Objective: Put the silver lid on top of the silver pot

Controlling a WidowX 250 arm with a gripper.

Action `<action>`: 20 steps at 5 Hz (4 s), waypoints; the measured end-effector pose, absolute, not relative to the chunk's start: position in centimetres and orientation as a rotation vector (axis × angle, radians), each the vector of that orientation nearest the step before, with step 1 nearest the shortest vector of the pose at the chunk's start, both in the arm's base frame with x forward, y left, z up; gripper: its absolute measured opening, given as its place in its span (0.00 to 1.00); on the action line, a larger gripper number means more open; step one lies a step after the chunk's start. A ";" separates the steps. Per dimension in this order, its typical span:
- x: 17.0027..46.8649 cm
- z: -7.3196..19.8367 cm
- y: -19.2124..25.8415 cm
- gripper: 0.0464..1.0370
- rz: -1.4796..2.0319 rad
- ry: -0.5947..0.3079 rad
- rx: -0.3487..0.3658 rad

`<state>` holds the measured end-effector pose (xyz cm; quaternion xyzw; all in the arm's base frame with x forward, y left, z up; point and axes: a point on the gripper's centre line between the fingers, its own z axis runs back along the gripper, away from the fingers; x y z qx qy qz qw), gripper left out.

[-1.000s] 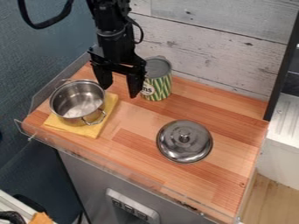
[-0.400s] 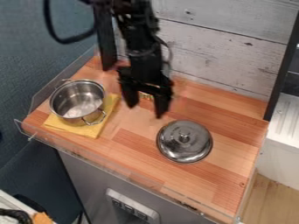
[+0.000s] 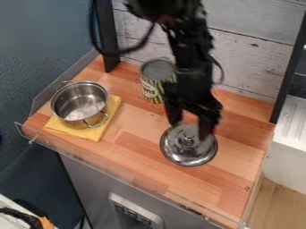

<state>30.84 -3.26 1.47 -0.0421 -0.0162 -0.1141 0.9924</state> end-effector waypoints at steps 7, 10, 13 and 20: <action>29.9 0.3 -2.4 0.23 -0.236 0.050 -0.020; 27.9 5.9 8.1 0.23 0.125 -0.054 -0.029; 27.4 3.6 19.0 0.23 0.356 -0.020 -0.059; 27.2 6.6 17.7 0.98 0.249 -0.052 0.008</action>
